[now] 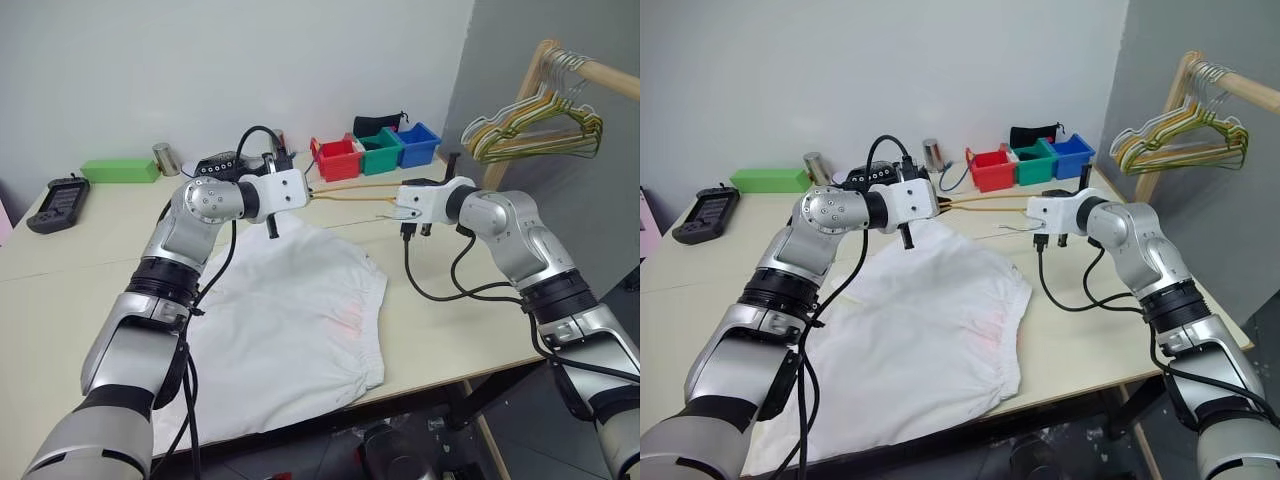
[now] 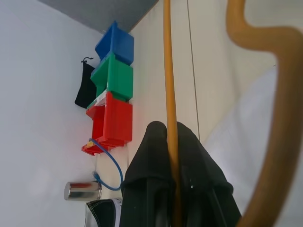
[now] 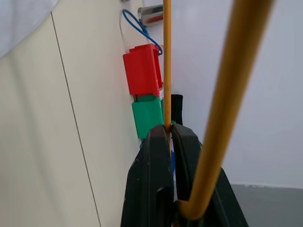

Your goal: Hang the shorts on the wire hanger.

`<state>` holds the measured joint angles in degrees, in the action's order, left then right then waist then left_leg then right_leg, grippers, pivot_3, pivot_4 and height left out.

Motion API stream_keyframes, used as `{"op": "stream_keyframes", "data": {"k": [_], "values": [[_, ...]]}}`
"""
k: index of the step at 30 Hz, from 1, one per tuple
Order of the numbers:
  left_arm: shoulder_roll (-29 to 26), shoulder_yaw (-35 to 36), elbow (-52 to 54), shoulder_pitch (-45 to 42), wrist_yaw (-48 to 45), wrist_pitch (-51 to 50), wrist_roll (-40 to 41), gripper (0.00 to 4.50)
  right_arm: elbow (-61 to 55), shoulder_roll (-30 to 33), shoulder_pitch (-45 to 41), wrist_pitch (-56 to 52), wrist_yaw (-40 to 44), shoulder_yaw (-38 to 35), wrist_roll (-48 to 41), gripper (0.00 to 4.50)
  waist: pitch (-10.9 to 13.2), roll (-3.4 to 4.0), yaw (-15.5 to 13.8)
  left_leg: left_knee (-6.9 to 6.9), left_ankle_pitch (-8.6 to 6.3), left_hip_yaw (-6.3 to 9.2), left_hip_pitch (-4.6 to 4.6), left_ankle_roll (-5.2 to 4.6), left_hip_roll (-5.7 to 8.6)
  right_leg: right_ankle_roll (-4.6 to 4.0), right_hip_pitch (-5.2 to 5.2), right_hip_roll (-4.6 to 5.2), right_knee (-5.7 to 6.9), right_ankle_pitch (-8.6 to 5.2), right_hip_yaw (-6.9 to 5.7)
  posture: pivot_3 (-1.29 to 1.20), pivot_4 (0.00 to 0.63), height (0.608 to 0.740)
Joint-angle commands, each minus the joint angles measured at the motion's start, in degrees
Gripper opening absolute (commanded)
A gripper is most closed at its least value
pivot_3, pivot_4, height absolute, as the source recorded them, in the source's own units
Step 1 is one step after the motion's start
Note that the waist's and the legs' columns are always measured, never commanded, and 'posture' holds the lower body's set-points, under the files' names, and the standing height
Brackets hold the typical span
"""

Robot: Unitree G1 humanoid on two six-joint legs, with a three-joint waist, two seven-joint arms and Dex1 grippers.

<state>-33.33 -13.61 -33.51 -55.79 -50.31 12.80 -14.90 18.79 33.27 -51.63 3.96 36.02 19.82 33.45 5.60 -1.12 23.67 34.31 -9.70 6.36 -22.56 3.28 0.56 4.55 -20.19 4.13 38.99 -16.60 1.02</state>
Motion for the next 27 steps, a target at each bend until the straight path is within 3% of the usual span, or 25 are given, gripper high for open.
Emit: {"op": "stream_keyframes", "data": {"k": [1, 4, 10, 18, 27], "values": [[-0.13, -0.14, 2.00, -1.61, 1.71, 1.51, -0.86, 0.00, -1.80, 0.01, -0.86, 0.44, 1.56, -1.06, -2.21, 0.55, 0.00, 0.00, 0.00, 0.00, 0.00, 0.00, 0.00, 0.00, 0.00, 0.00, 0.00, 0.00, 0.00, 0.00, 0.00, -0.31, 0.010, 0.740], [-0.08, -0.15, 1.79, -1.81, 2.03, 2.12, -1.02, 0.00, -1.78, 0.57, -0.82, 0.58, 2.24, -1.54, -3.03, 1.08, 0.00, 0.00, 0.01, 0.00, 0.00, 0.00, 0.00, 0.00, 0.00, 0.00, 0.01, 0.00, 0.00, 0.00, 0.00, -0.32, 0.007, 0.740], [-0.09, -0.12, 2.65, -1.35, 1.85, 2.57, -0.77, 0.00, 0.04, 3.34, -0.83, 2.57, 4.53, -2.63, -5.87, 2.58, 0.00, 0.00, -0.03, 0.00, 0.00, 0.00, 0.00, 0.00, 0.00, 0.00, 0.00, 0.01, 0.00, 0.00, -0.01, -0.31, 0.009, 0.740], [-0.35, 0.48, 2.83, -1.27, 2.09, 3.52, -0.21, 0.00, 8.87, 7.70, -1.94, 7.76, 7.60, -2.84, -9.35, 4.37, 0.00, 0.00, 0.03, 0.00, 0.00, -0.02, 0.00, 0.00, 0.01, 0.00, 0.01, 0.02, -0.02, 0.00, 0.00, -0.31, 0.014, 0.740], [-0.31, 0.88, 3.51, -0.93, 1.56, 3.81, 0.71, 0.00, 21.25, 5.15, -7.68, 14.11, 2.82, -1.44, -7.25, 4.44, 0.01, 0.01, 0.27, 0.00, 0.00, -0.04, 0.06, 0.00, 0.01, 0.00, 0.03, 0.02, 0.01, 0.00, 0.02, -0.30, 0.019, 0.740]]}}
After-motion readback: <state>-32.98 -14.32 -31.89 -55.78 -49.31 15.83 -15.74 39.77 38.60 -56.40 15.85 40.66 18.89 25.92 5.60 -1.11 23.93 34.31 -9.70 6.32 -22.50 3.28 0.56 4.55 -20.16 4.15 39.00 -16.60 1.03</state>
